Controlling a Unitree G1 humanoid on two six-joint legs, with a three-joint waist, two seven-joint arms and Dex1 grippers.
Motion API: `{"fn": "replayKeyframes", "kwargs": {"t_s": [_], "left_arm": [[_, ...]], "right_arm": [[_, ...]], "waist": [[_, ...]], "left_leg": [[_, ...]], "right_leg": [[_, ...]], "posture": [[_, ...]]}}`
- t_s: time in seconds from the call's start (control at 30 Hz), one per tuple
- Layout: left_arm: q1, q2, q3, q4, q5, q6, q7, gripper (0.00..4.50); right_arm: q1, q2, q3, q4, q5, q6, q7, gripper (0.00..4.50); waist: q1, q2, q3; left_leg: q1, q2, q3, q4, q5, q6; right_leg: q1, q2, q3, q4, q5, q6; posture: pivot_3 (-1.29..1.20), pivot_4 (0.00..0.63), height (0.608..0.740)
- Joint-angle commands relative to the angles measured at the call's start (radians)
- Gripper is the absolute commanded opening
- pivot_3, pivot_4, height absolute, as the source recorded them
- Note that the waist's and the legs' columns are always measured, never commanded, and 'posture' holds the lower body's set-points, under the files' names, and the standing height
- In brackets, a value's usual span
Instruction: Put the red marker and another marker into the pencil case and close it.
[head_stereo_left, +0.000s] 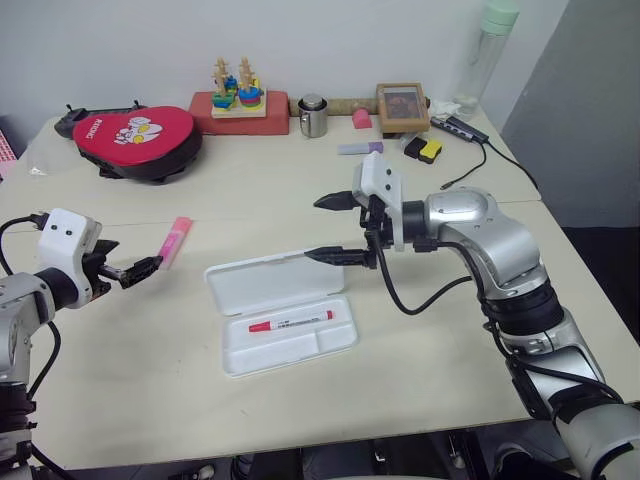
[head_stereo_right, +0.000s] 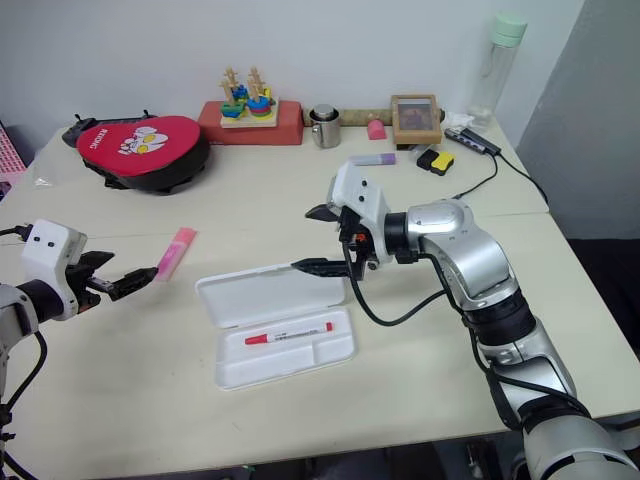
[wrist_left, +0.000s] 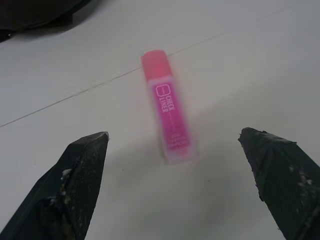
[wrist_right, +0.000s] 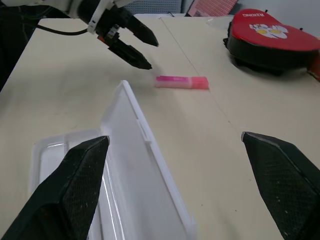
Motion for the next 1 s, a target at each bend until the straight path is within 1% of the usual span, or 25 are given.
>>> {"fn": "replayKeyframes", "kwargs": {"t_s": [0.03, 0.17, 0.4, 0.67, 0.93, 0.97, 1.0], "left_arm": [[-0.036, -0.013, -0.008, 0.028, 0.014, -0.023, 0.015, 4.50], [-0.060, -0.026, -0.025, 0.057, 0.021, -0.018, 0.028, 4.50], [-0.151, -0.062, -0.058, 0.144, 0.032, -0.005, 0.056, 4.50], [-0.259, -0.115, -0.126, 0.286, 0.071, -0.014, 0.069, 4.50], [-0.323, -0.128, -0.153, 0.392, 0.097, -0.009, 0.075, 4.50], [-0.329, -0.130, -0.150, 0.400, 0.095, -0.006, 0.075, 4.13], [-0.333, -0.128, -0.151, 0.406, 0.101, -0.007, 0.080, 4.05]], "right_arm": [[0.006, -0.014, -0.052, 0.001, 0.034, -0.008, -0.001, 4.45], [0.024, -0.029, -0.040, -0.013, 0.024, -0.016, -0.004, 4.45], [0.041, -0.034, -0.036, -0.043, 0.033, 0.000, -0.017, 4.45], [0.056, -0.044, -0.032, -0.072, 0.040, 0.015, -0.032, 4.45], [0.064, -0.047, -0.033, -0.093, 0.046, 0.033, -0.044, 4.45], [0.065, -0.047, -0.033, -0.094, 0.047, 0.034, -0.045, 4.50], [0.066, -0.048, -0.033, -0.097, 0.047, 0.036, -0.045, 4.50]], "waist": [[0.000, 0.000, 0.000], [-0.002, 0.000, 0.000], [-0.002, 0.000, 0.000], [-0.002, 0.000, 0.000], [-0.004, 0.000, 0.000], [-0.004, 0.000, 0.000], [-0.003, 0.000, 0.000]], "left_leg": [[0.000, 0.000, 0.000, 0.000, 0.000, 0.000], [0.000, 0.000, 0.000, 0.000, 0.000, 0.000], [0.000, 0.000, 0.000, 0.000, 0.000, 0.000], [0.000, 0.000, -0.001, 0.000, 0.000, 0.000], [0.000, 0.000, -0.001, 0.000, 0.000, 0.000], [0.000, 0.000, -0.001, 0.000, 0.000, 0.000], [0.000, 0.000, -0.001, 0.000, 0.000, 0.000]], "right_leg": [[0.000, 0.000, 0.000, 0.000, 0.000, 0.000], [0.000, 0.000, 0.000, 0.001, 0.000, 0.000], [0.000, 0.000, 0.000, 0.001, 0.000, 0.001], [0.000, 0.000, 0.000, 0.001, 0.000, 0.000], [0.000, 0.000, -0.001, 0.002, 0.000, 0.000], [0.000, 0.000, -0.001, 0.002, 0.000, 0.000], [0.000, 0.000, 0.000, 0.002, 0.000, 0.000]], "posture": [[0.00, 0.150, 0.740], [0.00, 0.150, 0.740], [0.00, 0.150, 0.740], [0.00, 0.150, 0.740], [0.00, 0.150, 0.740], [0.00, 0.150, 0.740], [0.00, 0.150, 0.740]]}}
